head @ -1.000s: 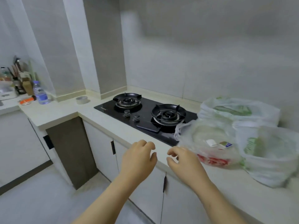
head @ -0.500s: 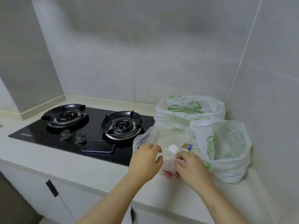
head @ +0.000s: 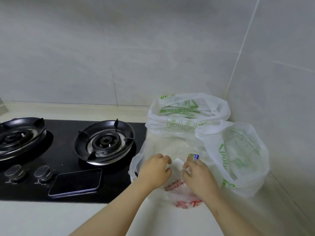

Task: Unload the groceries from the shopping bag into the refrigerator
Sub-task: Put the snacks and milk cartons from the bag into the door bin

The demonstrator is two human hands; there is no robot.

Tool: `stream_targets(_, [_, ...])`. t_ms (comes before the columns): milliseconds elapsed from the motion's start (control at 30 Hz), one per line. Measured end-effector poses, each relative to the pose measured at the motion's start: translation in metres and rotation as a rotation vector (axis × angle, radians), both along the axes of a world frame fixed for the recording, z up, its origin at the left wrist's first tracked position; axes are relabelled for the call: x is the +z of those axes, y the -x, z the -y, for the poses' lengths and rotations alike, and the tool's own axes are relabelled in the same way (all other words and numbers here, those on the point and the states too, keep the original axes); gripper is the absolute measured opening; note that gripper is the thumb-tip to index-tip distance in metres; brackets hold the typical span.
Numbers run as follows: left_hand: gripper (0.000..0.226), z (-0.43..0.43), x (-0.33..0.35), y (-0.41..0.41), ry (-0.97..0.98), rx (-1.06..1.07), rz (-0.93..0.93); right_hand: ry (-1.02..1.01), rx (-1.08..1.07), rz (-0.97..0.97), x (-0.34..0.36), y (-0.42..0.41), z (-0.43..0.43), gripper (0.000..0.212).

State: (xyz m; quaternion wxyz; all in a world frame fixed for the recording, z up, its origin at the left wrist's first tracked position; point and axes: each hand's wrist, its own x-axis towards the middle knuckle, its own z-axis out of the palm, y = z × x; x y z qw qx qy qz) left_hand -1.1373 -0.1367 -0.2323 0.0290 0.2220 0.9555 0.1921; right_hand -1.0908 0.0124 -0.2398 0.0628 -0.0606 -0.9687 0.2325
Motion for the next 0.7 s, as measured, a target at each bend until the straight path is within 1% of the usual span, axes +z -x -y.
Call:
stream_targets(100, [0.035, -0.011, -0.011, 0.016, 0.022, -0.050, 0.032, -0.018, -0.027, 0.038, -0.005, 0.011, -0.009, 0.023])
stream_targets(233, [0.037, -0.025, -0.028, 0.032, 0.056, -0.078, 0.076, 0.016, -0.048, 0.169, -0.014, 0.025, -0.019, 0.029])
stream_targets(333, [0.040, -0.035, -0.040, 0.040, 0.071, -0.082, 0.111, 0.039, -0.050, 0.247, -0.021, 0.035, -0.025, 0.037])
stream_targets(500, [0.045, -0.050, -0.046, 0.053, 0.093, -0.091, 0.116, 0.049, -0.083, 0.299, -0.034, 0.052, -0.033, 0.048])
stream_targets(633, [0.056, -0.057, -0.054, 0.055, 0.235, -0.195, 0.167, 0.058, -0.076, 0.401, -0.045, 0.062, -0.036, 0.064])
stream_targets(700, [0.061, -0.059, -0.057, 0.056, 0.310, -0.237, 0.164, 0.069, -0.063, 0.451, -0.047, 0.067, -0.036, 0.070])
